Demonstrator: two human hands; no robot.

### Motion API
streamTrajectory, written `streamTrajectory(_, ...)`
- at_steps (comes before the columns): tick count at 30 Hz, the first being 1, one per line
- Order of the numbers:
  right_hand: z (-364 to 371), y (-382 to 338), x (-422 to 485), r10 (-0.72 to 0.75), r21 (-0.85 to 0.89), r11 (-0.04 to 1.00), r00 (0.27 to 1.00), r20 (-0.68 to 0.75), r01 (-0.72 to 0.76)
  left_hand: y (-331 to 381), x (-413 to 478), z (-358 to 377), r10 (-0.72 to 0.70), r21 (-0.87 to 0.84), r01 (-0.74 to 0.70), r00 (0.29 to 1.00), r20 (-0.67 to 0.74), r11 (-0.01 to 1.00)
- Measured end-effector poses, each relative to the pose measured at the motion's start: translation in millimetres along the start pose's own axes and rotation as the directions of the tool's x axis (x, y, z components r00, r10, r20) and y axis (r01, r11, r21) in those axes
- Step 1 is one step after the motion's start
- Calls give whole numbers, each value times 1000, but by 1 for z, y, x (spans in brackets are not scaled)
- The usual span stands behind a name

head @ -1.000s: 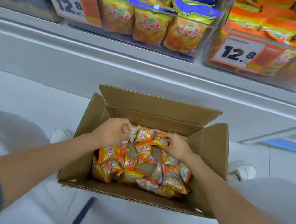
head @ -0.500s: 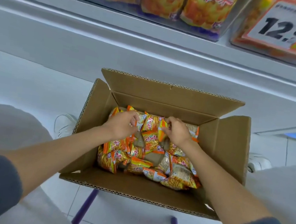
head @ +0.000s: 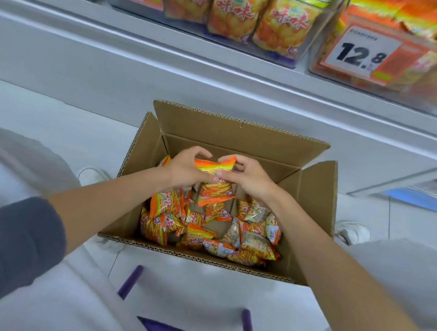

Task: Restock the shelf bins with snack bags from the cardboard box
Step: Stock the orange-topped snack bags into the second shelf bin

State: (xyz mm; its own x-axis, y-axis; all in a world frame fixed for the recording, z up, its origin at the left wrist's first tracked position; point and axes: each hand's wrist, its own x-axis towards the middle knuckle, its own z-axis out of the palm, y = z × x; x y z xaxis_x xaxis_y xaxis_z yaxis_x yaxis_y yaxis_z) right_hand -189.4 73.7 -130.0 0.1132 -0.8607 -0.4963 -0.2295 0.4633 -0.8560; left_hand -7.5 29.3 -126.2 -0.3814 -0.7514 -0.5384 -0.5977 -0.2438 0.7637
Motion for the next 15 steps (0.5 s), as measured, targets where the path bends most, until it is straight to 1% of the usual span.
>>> streamTrajectory(2, -1, 1, 2, -35, 34, 999, 999, -24, 36, -3, 0, 0, -41, -115, 46, 998, 48, 992)
streamTrajectory(3, -1, 5, 6, -24, 76, 997, 999, -25, 25, -6, 1, 0, -58, -154, 71, 995, 84, 986)
streamTrajectory(4, -1, 9, 10, 11, 120, 993, 1000, -7, -10, -10, 1, 0, -66, -154, 79, 994, 89, 985)
streamTrajectory(5, 0, 16, 14, 52, 156, 986, 998, 24, -55, -16, 4, -1, -73, -123, 80, 996, 58, 989)
streamTrajectory(6, 0, 27, 20, 99, 161, 981, 994, 45, -105, -22, 6, -2, -78, -75, 78, 997, -3, 994)
streamTrajectory(8, 1, 54, 32, 205, 72, 976, 978, 21, -206, -36, 12, -5, -102, 20, 105, 987, -122, 994)
streamTrajectory(9, 3, 68, 38, 253, 4, 968, 967, -14, -253, -41, 14, -6, -122, 36, 129, 981, -148, 991)
streamTrajectory(11, 6, 98, 48, 318, -92, 943, 947, -39, -321, -50, 16, -5, -152, 47, 161, 977, -152, 986)
streamTrajectory(13, 11, 124, 54, 349, -148, 927, 937, 8, -344, -55, 17, -2, -171, 52, 180, 975, -143, 982)
streamTrajectory(15, 14, 140, 58, 347, -211, 921, 936, 54, -329, -60, 18, 0, -205, 45, 212, 970, -133, 976)
